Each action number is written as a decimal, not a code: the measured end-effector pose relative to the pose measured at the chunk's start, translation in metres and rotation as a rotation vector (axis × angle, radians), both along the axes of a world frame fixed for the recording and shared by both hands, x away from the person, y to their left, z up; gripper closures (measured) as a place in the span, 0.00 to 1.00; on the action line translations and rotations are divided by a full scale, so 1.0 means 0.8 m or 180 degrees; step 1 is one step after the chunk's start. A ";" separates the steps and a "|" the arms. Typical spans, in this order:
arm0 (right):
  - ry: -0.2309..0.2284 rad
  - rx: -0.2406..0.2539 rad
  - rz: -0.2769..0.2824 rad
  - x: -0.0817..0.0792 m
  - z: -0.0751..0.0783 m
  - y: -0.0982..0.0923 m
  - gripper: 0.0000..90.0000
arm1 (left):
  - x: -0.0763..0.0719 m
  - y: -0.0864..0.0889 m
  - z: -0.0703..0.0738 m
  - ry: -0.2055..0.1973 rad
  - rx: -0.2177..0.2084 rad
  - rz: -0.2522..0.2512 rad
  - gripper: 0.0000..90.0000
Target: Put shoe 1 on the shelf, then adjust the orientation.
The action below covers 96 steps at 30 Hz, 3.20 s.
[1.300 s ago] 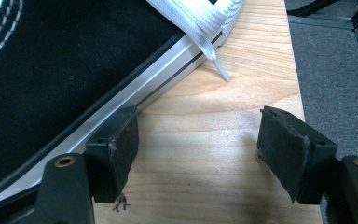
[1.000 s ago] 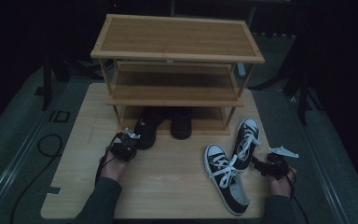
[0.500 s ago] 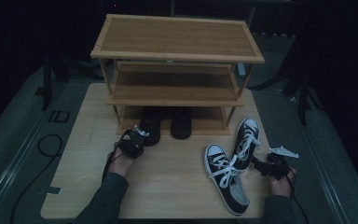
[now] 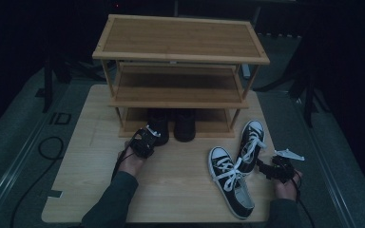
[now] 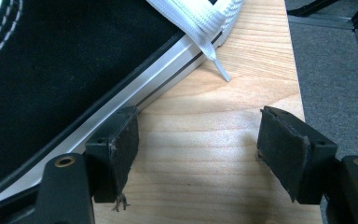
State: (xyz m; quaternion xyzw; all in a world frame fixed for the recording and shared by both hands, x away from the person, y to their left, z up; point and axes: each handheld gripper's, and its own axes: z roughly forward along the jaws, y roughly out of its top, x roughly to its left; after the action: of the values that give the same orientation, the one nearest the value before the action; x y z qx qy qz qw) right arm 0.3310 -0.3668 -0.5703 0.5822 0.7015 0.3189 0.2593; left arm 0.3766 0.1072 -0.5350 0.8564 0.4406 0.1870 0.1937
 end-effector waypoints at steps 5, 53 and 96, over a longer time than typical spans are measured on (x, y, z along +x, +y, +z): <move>0.0001 0.0000 0.0002 0.000 0.000 0.000 0.32 | 0.007 -0.008 0.004 -0.0005 0.0021 -0.0037 0.97; 0.0029 -0.0010 -0.0086 0.001 -0.001 -0.001 0.24 | -0.006 0.050 -0.009 -0.0164 -0.0569 0.0095 0.65; 0.0326 -0.0019 0.1010 -0.064 0.035 0.040 0.81 | -0.021 0.064 -0.025 -0.0188 -0.0696 0.0098 0.64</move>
State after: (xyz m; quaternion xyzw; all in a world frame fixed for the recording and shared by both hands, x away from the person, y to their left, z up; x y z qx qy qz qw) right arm 0.2798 -0.3350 -0.5419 0.4788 0.7979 0.3237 0.1713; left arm 0.3602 0.1584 -0.5551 0.8174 0.4655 0.1658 0.2960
